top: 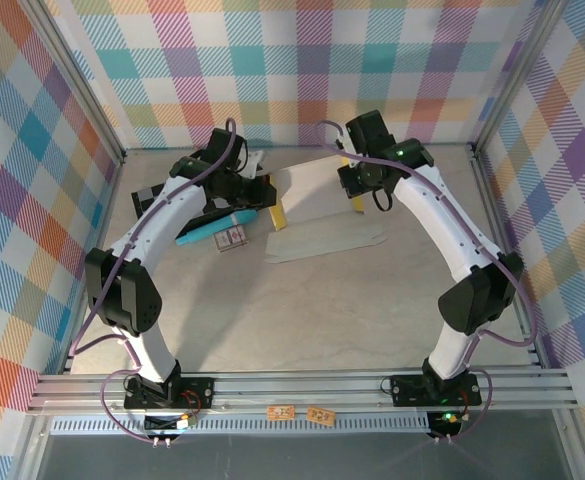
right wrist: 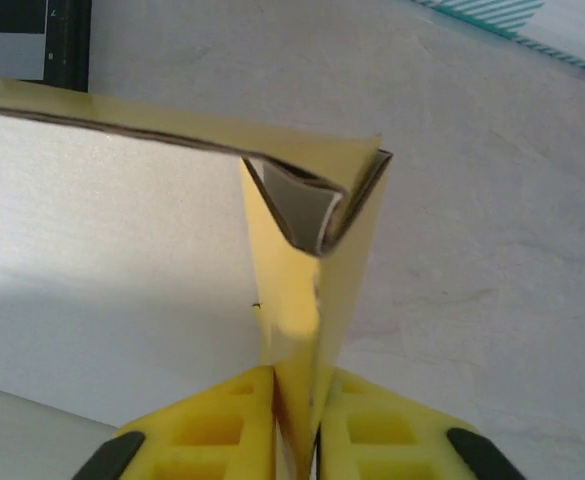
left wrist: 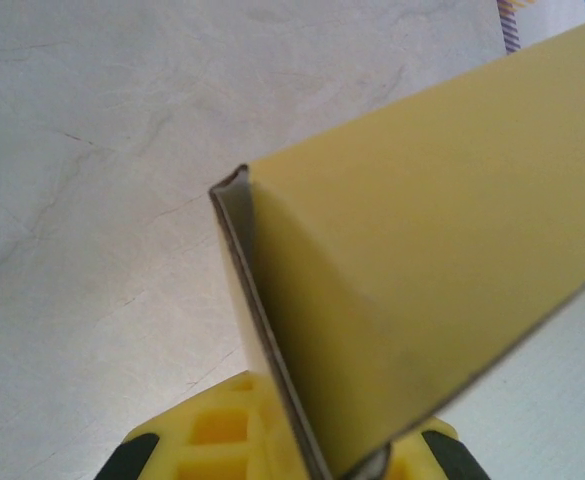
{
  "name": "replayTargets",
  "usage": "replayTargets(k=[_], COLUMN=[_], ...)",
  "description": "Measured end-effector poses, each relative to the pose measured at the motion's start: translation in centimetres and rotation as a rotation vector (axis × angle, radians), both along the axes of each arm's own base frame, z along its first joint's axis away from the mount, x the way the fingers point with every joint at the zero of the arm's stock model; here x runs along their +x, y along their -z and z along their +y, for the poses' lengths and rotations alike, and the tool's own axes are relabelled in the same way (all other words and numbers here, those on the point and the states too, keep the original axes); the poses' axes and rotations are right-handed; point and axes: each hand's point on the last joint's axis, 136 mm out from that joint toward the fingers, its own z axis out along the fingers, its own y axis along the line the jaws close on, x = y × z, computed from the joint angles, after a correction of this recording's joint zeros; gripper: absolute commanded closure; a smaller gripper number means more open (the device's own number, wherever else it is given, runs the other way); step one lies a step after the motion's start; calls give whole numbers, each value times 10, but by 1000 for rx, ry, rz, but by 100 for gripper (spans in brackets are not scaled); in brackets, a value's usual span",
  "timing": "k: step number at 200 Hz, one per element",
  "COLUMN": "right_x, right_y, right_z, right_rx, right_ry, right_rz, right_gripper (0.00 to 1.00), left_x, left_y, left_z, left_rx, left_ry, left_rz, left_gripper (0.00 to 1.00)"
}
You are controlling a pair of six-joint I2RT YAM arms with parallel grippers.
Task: Fold the paper box
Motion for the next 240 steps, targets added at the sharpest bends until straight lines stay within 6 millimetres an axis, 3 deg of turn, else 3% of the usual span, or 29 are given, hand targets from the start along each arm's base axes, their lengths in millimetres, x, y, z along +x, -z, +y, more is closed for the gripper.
replayTargets(k=[59, 102, 161, 191, 240], right_x=[6, 12, 7, 6, 8], right_y=[14, 13, 12, 15, 25], right_z=[-1, -8, -10, -9, -8], right_rx=[-30, -72, -183, -143, -41], right_ry=[16, 81, 162, 147, 141], right_rz=[25, 14, -16, 13, 77], right_gripper=[79, 100, 100, 82, 72], left_x=[-3, -1, -2, -2, -5], left_y=[1, 2, 3, 4, 3], left_z=[-1, -4, -7, -6, -10], left_rx=[7, 8, 10, 12, 3], left_ry=[4, 9, 14, 12, 22], left_rz=[9, 10, 9, 12, 16], left_gripper=[100, 100, 100, 100, 100])
